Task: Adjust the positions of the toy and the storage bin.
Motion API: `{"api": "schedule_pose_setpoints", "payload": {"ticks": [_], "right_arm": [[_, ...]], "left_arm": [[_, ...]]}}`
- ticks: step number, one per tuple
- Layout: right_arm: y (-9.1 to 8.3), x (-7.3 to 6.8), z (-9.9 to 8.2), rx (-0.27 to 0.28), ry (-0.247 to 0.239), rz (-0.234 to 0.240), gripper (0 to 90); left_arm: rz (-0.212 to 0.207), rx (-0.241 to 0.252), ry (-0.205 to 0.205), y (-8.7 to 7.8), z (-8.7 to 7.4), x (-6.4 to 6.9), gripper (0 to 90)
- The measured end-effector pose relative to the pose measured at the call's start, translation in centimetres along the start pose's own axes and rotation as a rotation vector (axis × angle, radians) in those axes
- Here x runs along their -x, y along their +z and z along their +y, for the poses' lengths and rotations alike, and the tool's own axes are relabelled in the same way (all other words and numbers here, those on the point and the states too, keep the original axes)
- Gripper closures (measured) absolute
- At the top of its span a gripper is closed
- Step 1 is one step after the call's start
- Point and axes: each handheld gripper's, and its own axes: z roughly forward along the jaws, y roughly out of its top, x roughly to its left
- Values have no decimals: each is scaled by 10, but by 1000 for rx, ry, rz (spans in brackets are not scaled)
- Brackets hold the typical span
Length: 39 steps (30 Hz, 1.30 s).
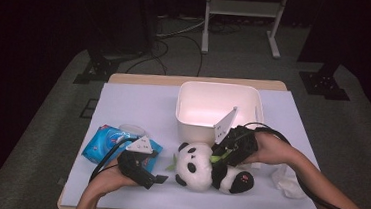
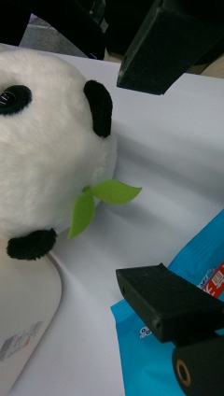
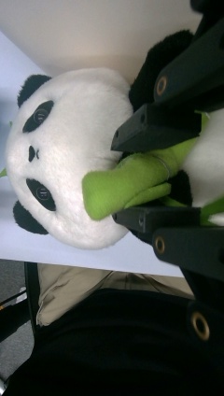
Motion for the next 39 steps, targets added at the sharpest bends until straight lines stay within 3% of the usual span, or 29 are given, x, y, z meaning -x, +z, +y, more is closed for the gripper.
{"api": "schedule_pose_setpoints", "payload": {"ticks": [8, 26, 33, 39], "right_arm": [[-1, 2, 3, -3, -13, -8, 722], [-9, 10, 9, -5, -21, 12, 741], [-21, 6, 13, 17, -29, 33, 742], [-34, 5, 18, 33, -38, 23, 744]], "left_arm": [[4, 11, -14, -1, -1, -2, 76], [10, 25, -31, -6, -6, -6, 76], [14, 27, -30, -8, -6, -6, 76], [21, 36, -37, -11, -8, -8, 76]]}}
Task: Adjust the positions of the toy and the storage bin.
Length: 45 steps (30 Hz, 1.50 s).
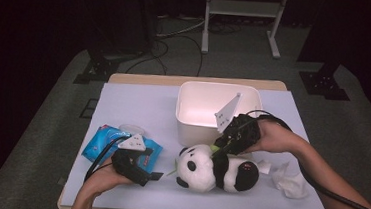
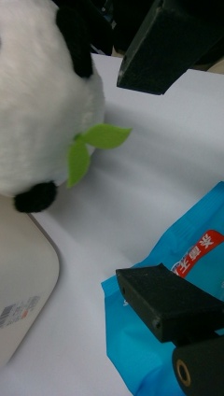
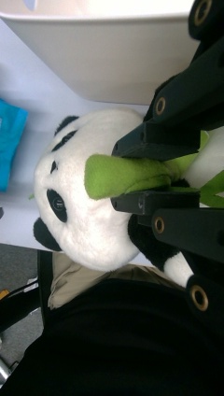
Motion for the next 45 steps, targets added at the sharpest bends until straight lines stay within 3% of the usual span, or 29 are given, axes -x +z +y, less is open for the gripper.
{"api": "schedule_pose_setpoints", "payload": {"ticks": [12, 24, 34, 45], "right_arm": [[-29, -5, 13, 18, -13, -10, 744], [-59, -6, 31, 29, -18, -59, 746], [-87, -2, 47, 37, -18, -94, 746], [-118, 10, 49, 62, 7, -141, 746]], "left_arm": [[-11, 14, -8, -1, 0, -2, 76], [-21, 10, -12, 0, -1, -3, 76], [-19, 3, -12, -1, -2, -7, 76], [-33, 20, -20, 1, -3, -10, 76]]}}
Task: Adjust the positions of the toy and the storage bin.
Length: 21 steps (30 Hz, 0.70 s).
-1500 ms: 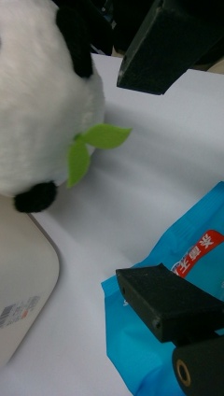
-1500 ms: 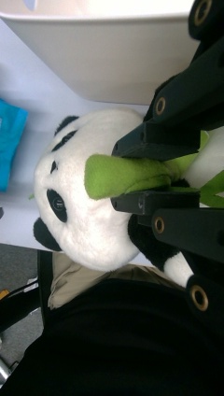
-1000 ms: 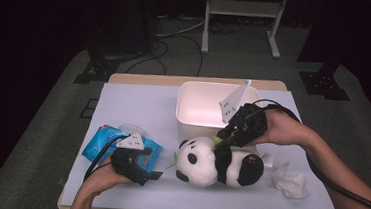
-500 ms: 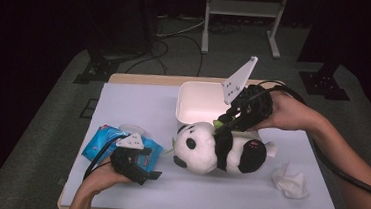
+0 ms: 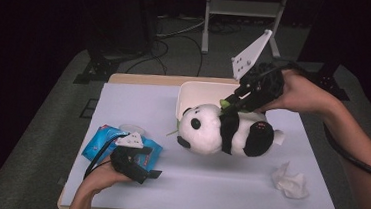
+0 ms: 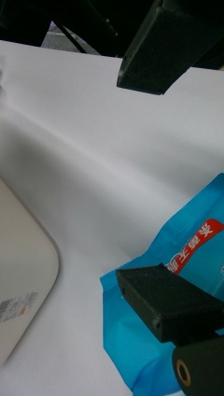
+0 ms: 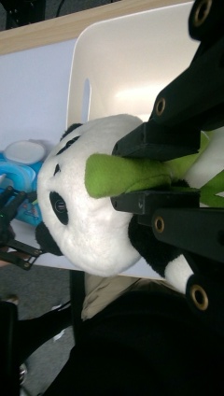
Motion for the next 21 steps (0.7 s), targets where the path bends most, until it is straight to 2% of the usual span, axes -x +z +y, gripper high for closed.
{"api": "schedule_pose_setpoints", "payload": {"ticks": [7, 21], "right_arm": [[-8, 16, 4, -2, 17, -32, 746], [-14, 41, 12, -13, 32, -46, 746]], "left_arm": [[4, 2, 1, 1, -1, 0, 76], [1, -10, 7, -1, 0, 4, 76]]}}
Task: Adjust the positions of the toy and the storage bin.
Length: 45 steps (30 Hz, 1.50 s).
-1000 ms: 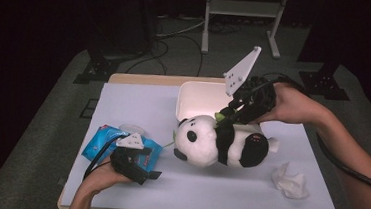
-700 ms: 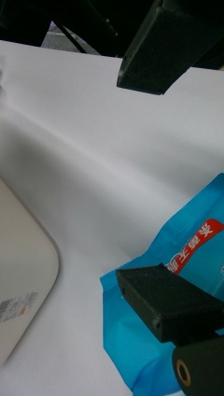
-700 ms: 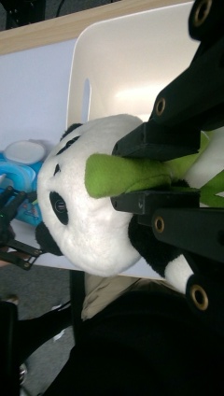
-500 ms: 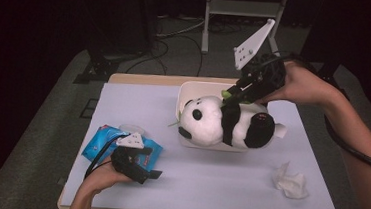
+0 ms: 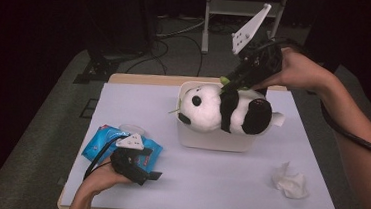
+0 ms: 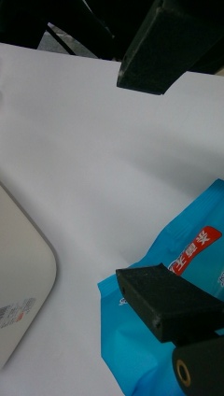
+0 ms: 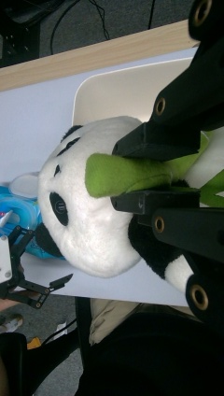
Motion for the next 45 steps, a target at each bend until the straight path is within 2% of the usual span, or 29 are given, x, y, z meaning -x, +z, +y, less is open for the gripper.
{"api": "schedule_pose_setpoints", "payload": {"ticks": [10, 20, 36, 45], "right_arm": [[-1, 19, 1, 8, 14, -11, 746], [8, 36, -2, -5, 37, -12, 746], [19, 58, -4, -24, 59, -13, 746], [36, 74, -9, -47, 75, -1, 746]], "left_arm": [[-13, 4, 24, 0, 5, 6, 76], [-23, -4, 41, 2, 8, 9, 76], [-25, -4, 35, 2, 7, 8, 76], [-27, 3, 30, 0, 7, 8, 76]]}}
